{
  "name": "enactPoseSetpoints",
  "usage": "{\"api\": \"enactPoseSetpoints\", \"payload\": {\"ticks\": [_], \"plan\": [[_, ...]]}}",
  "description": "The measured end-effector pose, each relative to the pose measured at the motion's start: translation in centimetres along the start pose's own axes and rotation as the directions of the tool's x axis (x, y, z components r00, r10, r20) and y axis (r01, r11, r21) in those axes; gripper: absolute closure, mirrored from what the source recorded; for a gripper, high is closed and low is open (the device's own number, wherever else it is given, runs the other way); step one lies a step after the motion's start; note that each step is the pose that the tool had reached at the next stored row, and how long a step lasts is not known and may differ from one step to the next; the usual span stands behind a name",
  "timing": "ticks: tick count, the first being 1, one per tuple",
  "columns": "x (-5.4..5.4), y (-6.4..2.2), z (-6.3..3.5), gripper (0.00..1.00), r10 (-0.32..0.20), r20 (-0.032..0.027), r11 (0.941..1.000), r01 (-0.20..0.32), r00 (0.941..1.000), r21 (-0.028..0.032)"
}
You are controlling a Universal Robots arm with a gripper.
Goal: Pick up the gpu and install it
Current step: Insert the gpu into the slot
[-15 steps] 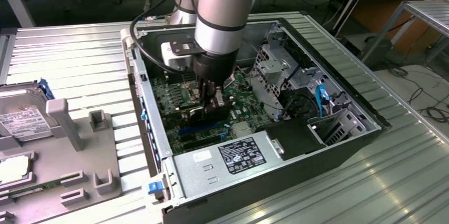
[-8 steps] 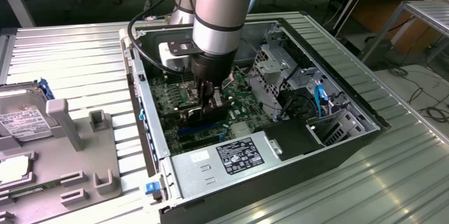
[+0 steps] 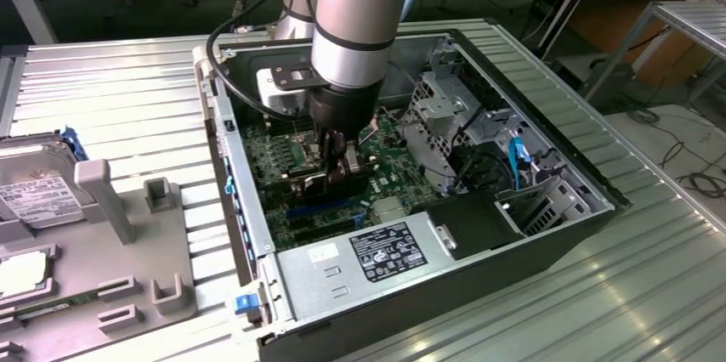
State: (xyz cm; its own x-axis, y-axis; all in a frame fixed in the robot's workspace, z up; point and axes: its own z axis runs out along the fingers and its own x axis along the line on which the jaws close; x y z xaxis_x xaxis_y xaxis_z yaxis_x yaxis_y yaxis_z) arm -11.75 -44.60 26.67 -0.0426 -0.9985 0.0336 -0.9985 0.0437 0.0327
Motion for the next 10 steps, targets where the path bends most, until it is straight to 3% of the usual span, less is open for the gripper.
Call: {"api": "enactPoseSetpoints", "payload": {"ticks": [10], "plan": [[-0.03, 0.00, 0.00, 0.73, 0.000, 0.0005, 1.0000, 0.000, 1.0000, -0.0009]]}}
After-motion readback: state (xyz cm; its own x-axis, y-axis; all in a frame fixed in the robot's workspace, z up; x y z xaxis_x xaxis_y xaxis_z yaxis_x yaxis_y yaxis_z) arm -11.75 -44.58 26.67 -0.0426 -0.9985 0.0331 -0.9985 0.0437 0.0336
